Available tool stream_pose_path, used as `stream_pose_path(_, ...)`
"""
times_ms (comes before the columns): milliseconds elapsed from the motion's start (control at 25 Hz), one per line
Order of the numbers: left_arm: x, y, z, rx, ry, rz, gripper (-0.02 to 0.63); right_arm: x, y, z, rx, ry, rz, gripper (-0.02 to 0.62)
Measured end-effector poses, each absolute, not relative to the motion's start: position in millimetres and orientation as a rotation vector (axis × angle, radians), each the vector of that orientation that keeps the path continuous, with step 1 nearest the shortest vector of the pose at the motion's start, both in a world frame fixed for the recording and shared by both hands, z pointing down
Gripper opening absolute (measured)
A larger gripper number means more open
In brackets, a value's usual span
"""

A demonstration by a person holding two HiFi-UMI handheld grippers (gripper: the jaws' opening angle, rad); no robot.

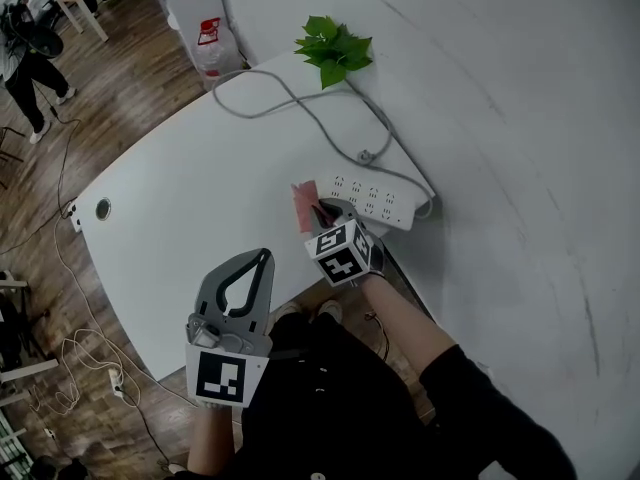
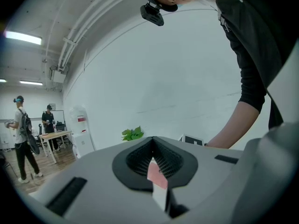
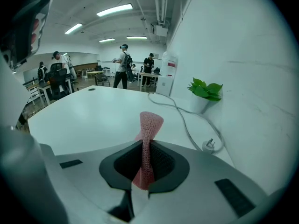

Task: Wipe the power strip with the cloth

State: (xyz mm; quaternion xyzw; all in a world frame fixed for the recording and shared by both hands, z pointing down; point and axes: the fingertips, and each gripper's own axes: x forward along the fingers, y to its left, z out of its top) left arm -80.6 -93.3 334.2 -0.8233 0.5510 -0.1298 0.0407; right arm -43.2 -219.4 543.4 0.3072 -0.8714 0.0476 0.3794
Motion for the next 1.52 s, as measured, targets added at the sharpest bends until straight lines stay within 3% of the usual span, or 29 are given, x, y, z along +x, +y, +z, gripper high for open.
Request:
stream_pose_path(720, -72, -102, 336, -2.552, 1.616, -0.390, 0.012, 1, -239, 574, 0.929, -2.092, 0.224, 0.054)
stream_pose_path(1520, -14, -122, 337, -2.673, 1.397, -0.358, 0.014, 121, -237, 572, 1.160, -1.964, 0.337, 0.054)
